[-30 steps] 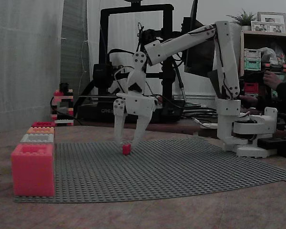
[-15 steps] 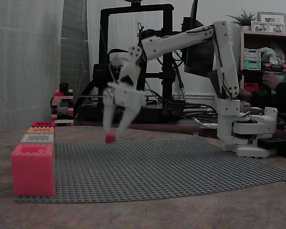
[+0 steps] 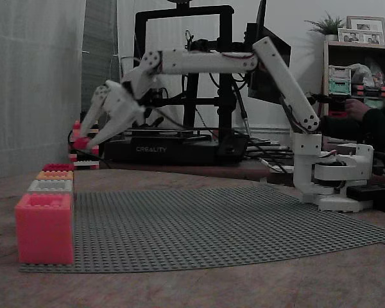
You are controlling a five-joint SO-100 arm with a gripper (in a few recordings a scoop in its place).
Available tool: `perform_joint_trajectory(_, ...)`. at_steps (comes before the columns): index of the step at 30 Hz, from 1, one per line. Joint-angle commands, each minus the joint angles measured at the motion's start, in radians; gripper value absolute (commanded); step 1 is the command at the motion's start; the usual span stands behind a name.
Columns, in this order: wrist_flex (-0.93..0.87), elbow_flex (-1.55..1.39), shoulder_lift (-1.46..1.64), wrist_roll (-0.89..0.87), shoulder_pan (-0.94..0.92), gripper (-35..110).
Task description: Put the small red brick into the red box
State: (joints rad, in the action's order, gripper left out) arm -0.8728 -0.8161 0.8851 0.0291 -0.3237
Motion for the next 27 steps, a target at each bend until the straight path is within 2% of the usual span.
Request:
perform_joint_trajectory(1, 0.097, 0.161, -0.032, 0.041, -0.003, 0)
perform_joint_trajectory(6, 0.178, 0.192, -0.097, 0.069, 0.009, 5)
perform_joint_trajectory(16, 0.141, 0.192, -0.132, 0.109, 0.058, 6)
perform_joint_trajectory(27, 0.118, 0.193, -0.112, 0.118, 0.075, 14)
